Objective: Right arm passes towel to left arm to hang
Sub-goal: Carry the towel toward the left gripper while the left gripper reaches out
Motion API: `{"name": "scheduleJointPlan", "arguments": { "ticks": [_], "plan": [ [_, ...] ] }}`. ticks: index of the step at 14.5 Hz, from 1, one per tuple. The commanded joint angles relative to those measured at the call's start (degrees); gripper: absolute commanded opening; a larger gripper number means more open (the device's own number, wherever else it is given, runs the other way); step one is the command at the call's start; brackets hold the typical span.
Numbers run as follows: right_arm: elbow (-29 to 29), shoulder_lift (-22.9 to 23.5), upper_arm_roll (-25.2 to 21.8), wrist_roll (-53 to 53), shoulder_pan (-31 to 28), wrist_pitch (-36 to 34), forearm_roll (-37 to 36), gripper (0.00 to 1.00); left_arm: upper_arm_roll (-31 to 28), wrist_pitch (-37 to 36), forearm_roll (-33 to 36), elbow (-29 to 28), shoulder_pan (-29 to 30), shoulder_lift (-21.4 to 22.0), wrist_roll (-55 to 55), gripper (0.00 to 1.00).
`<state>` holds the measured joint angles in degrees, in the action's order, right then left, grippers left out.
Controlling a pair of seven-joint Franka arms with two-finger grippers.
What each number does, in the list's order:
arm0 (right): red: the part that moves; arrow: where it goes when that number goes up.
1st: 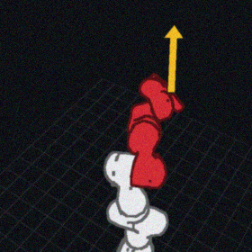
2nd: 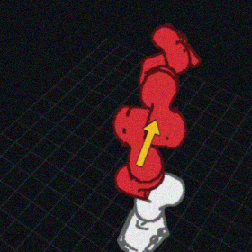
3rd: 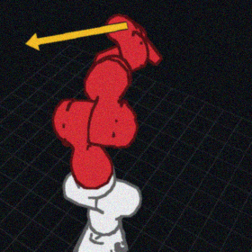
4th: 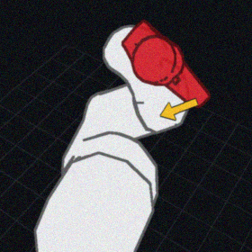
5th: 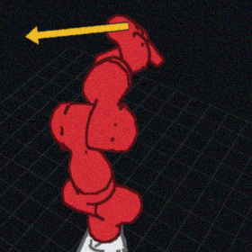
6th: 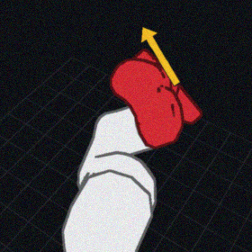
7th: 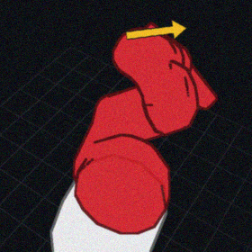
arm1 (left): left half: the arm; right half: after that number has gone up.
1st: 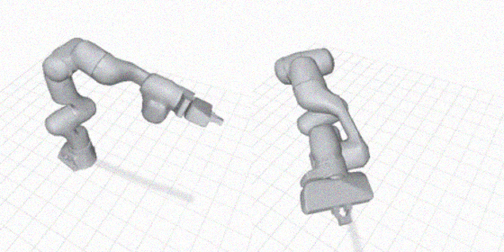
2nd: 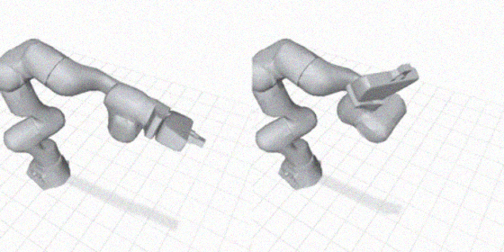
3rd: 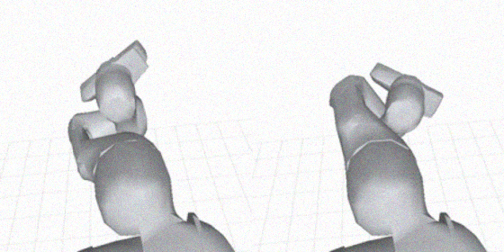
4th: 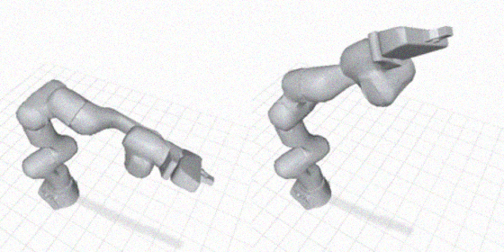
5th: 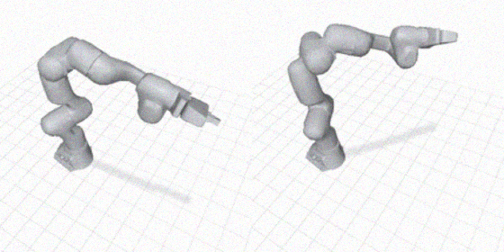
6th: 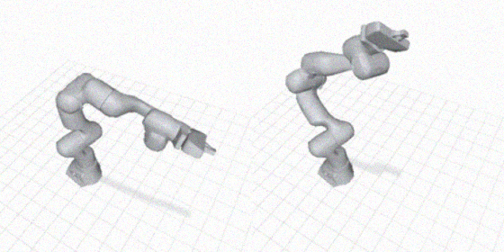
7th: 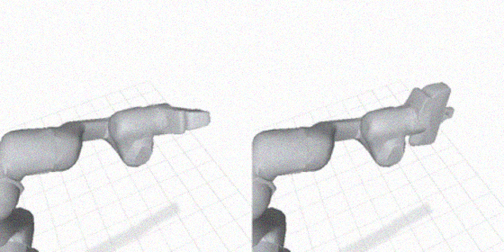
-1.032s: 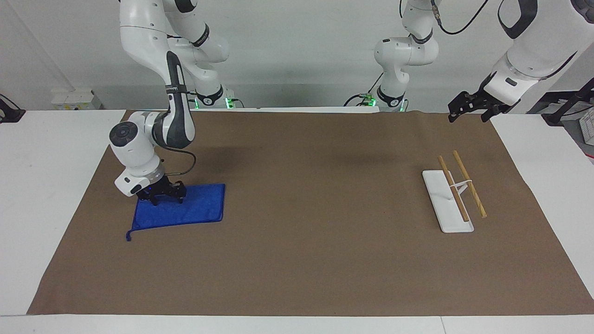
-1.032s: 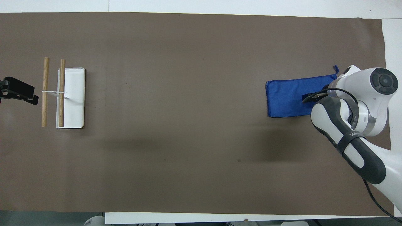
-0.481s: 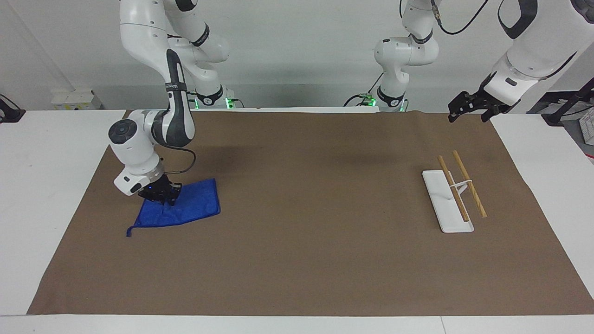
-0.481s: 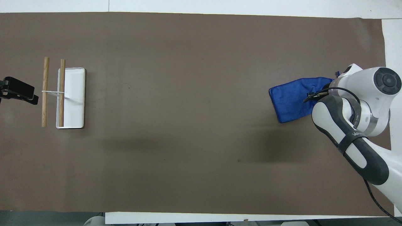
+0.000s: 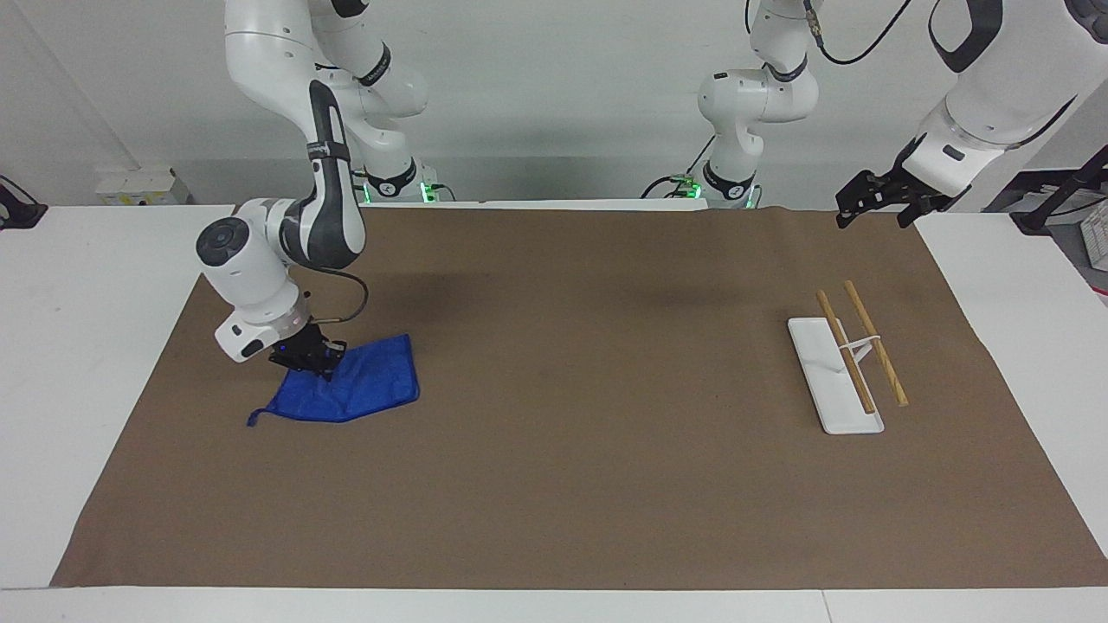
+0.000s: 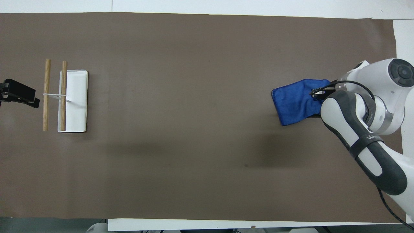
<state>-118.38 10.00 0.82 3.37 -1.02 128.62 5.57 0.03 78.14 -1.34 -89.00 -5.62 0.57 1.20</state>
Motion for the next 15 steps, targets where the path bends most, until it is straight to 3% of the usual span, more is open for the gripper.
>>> {"name": "scheduleJointPlan", "arguments": {
  "ticks": [1,4,6,8,12,15],
  "plan": [
    [3.8,-2.8,6.2,13.9,-0.2,-6.8,0.4,0.00,-0.2,1.2,-0.2,-1.7,0.0,1.3,0.5,1.00],
    [9.9,-2.8,11.5,30.9,2.7,-12.0,0.4,0.00,-0.1,1.8,0.2,-1.7,1.0,1.2,0.9,1.00],
    [12.7,-1.9,16.1,41.9,3.0,-11.9,0.4,0.00,-0.3,1.4,0.2,-1.8,1.5,1.2,2.0,1.00],
    [14.6,-0.6,21.0,52.1,3.1,-9.0,1.5,0.00,-0.1,3.8,-0.9,-3.7,1.6,1.7,16.7,1.00],
    [16.6,2.0,26.1,68.5,6.9,0.6,3.9,0.00,-0.1,17.2,-12.3,-16.4,0.9,7.1,44.7,1.00],
    [19.6,4.3,30.1,78.1,8.0,6.6,7.6,0.00,0.4,24.2,-19.9,-21.5,0.7,7.9,64.1,1.00]
  ]
}}
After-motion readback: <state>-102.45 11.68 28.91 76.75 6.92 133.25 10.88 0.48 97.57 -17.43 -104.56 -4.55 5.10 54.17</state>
